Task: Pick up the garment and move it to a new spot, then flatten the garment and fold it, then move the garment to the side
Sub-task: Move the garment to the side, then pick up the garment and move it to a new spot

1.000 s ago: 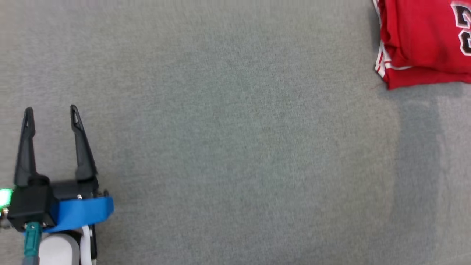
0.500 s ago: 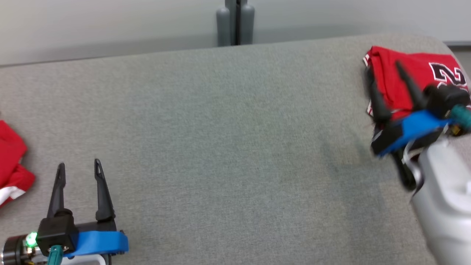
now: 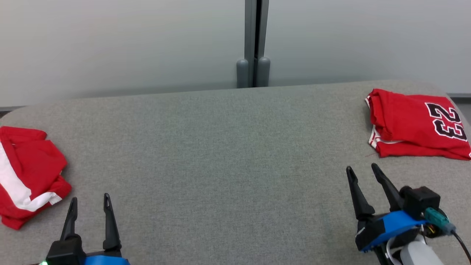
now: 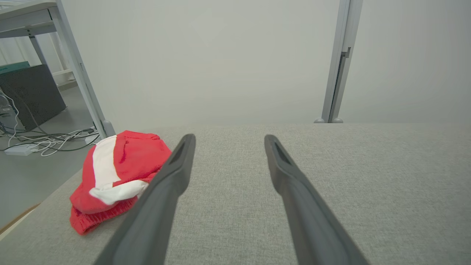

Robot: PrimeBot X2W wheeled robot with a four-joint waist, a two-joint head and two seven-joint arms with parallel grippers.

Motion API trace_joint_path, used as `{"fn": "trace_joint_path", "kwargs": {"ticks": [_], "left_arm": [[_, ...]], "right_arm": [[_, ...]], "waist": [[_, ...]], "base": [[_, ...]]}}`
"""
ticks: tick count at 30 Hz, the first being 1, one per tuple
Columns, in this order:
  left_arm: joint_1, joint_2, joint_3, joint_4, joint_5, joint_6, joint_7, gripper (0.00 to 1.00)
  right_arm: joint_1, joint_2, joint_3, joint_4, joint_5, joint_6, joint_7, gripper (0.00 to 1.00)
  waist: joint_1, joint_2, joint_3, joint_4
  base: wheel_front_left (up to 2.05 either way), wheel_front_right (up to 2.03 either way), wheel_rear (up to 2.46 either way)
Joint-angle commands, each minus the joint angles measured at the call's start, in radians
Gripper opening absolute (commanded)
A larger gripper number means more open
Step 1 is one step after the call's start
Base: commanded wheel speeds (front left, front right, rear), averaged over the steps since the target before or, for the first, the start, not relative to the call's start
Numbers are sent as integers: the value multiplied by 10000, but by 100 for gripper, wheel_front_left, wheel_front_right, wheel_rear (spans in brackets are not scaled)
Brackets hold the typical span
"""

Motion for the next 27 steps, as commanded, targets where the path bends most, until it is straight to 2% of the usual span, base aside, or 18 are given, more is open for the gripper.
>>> {"fn": "trace_joint_path", "kwargs": {"ticks": [1,7,15,27], "left_arm": [[105,-26,-28,52,-35,-3,-52,100],[381,70,-102,143,-131,-94,37,100],[425,293,-138,1,-171,-128,258,100],[370,376,-181,-109,-261,-25,335,100]], "right_arm": [[363,77,-178,-192,-157,2,-32,100],[1709,548,-962,-1341,-762,2,259,100],[2618,932,-1568,-2614,-1056,2,769,100],[2936,1056,-1709,-3119,-1228,2,1159,100]], "waist": [[2,4,-158,-1],[2,4,-549,93],[2,4,-620,124],[2,4,-574,142]], "base": [[0,0,0],[0,0,0],[0,0,0],[0,0,0]]}}
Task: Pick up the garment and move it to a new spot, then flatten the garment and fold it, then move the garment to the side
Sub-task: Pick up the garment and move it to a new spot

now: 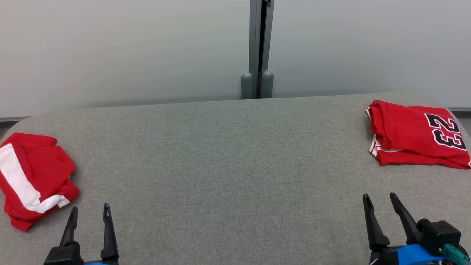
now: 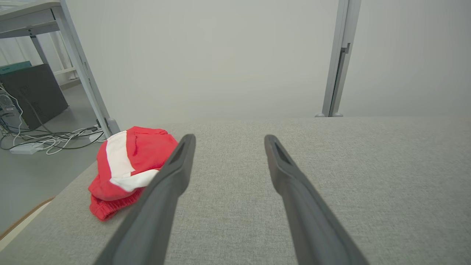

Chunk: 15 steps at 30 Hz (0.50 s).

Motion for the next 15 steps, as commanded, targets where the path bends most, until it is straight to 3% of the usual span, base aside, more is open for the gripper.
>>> {"fn": "trace_joint_path", "kwargs": {"ticks": [1,15], "left_arm": [[-95,12,-18,-50,-94,46,5,100],[-147,109,32,-94,-177,209,19,100]], "right_arm": [[155,39,-19,-64,-56,2,49,100],[211,51,207,-3,65,2,64,100]], "waist": [[0,0,11,-2],[0,0,-20,369]], "base": [[0,0,0],[0,0,0]]}}
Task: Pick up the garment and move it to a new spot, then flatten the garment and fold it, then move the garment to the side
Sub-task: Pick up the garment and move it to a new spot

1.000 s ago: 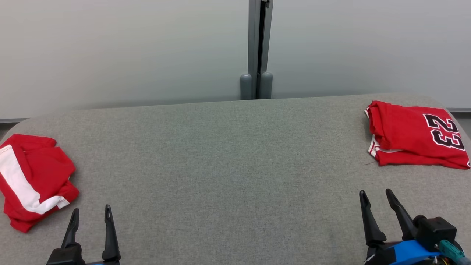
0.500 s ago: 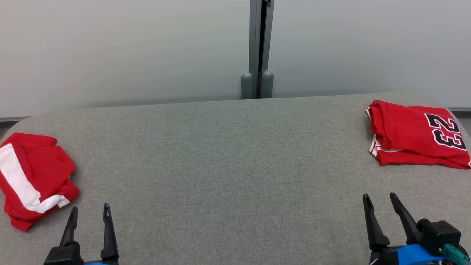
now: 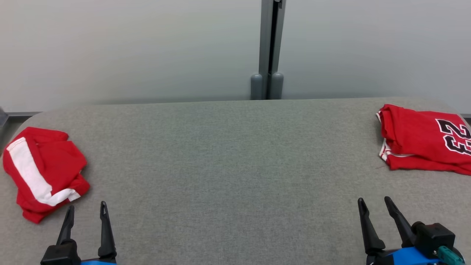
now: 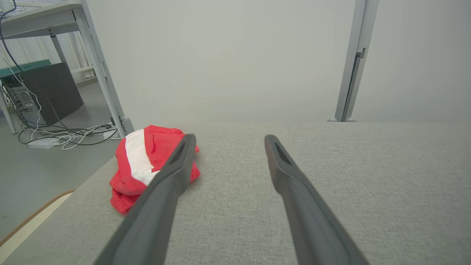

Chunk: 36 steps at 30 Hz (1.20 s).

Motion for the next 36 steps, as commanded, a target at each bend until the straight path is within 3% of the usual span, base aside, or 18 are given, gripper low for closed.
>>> {"fn": "trace_joint_path", "kwargs": {"ticks": [1,36], "left_arm": [[-89,77,65,-48,-13,59,12,100],[227,517,550,-706,-316,663,147,100]], "right_arm": [[93,18,70,32,52,2,-39,100],[-244,7,98,89,108,2,-154,100]], "waist": [[0,0,9,131],[0,0,408,4282]], "base": [[0,0,0],[0,0,0]]}}
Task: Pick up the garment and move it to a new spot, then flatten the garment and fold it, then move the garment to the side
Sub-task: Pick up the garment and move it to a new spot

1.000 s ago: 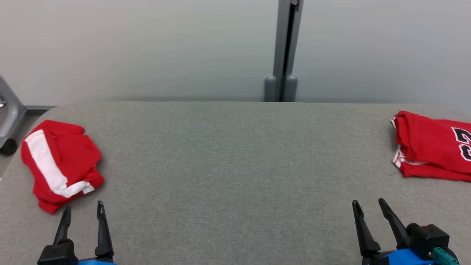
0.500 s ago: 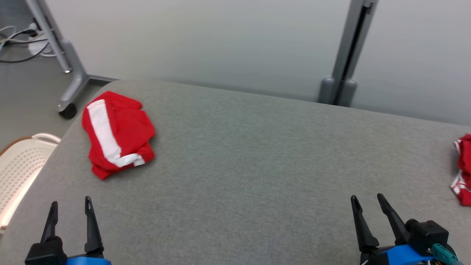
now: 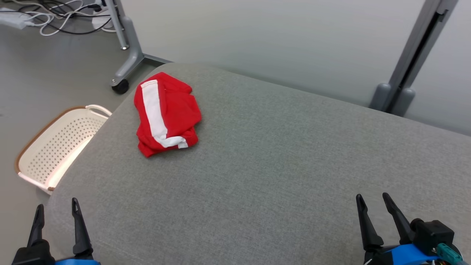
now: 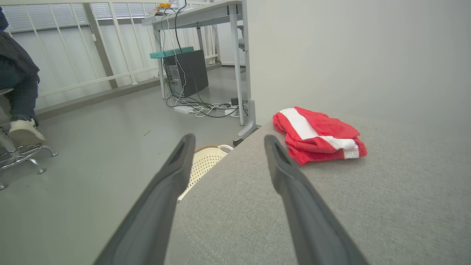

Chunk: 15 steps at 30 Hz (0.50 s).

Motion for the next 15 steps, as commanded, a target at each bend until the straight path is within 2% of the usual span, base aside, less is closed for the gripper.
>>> {"fn": "trace_joint_path", "kwargs": {"ticks": [1,7,15], "left_arm": [[19,53,28,-15,-43,44,-58,100],[21,68,109,4,-117,97,-132,100],[-852,177,122,215,-232,14,-191,100]], "right_arm": [[-84,-12,-17,-33,12,2,0,100],[-171,-12,57,-56,-61,2,65,100],[-362,-64,-13,-409,-346,2,233,100]], "waist": [[0,-2,86,126],[0,-2,211,201],[0,-2,672,-275]], "base": [[0,0,0],[0,0,0],[0,0,0]]}}
